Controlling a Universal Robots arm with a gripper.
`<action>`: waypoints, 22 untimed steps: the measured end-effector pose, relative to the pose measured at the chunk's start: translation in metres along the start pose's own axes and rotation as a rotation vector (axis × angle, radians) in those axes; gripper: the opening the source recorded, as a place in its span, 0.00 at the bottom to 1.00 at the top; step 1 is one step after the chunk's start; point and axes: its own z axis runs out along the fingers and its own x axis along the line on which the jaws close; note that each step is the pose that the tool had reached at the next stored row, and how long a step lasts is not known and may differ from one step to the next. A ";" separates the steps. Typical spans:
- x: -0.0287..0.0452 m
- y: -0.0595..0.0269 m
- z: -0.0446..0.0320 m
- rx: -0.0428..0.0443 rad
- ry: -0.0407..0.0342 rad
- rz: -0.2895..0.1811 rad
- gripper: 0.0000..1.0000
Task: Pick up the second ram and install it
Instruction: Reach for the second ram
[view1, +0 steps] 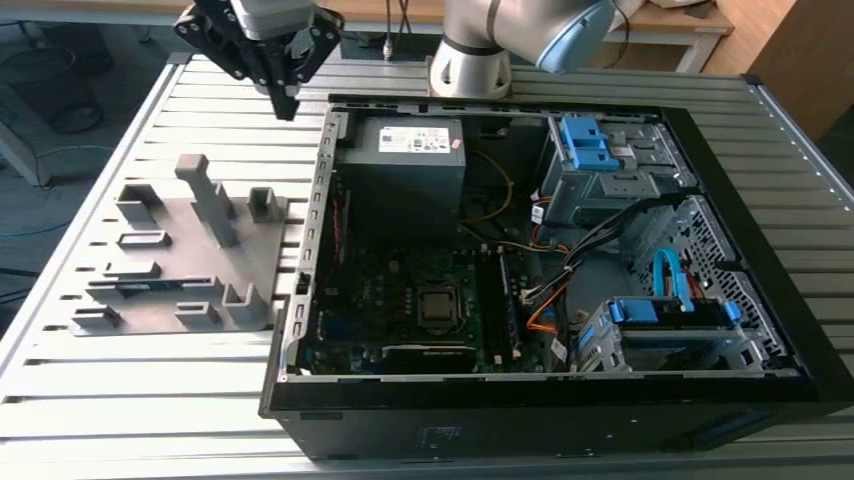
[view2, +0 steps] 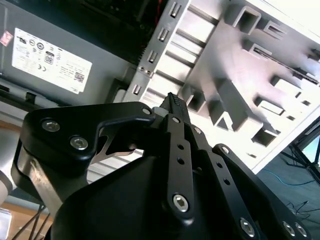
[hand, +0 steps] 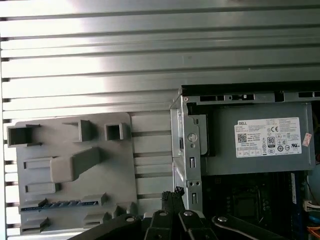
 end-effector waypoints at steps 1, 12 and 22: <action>0.0028 -0.0002 0.0000 -0.0001 0.0000 0.000 0.10; 0.0357 -0.0027 -0.0009 -0.0001 -0.0002 0.000 0.10; 0.0643 -0.0048 -0.0017 0.0000 -0.0003 0.000 0.10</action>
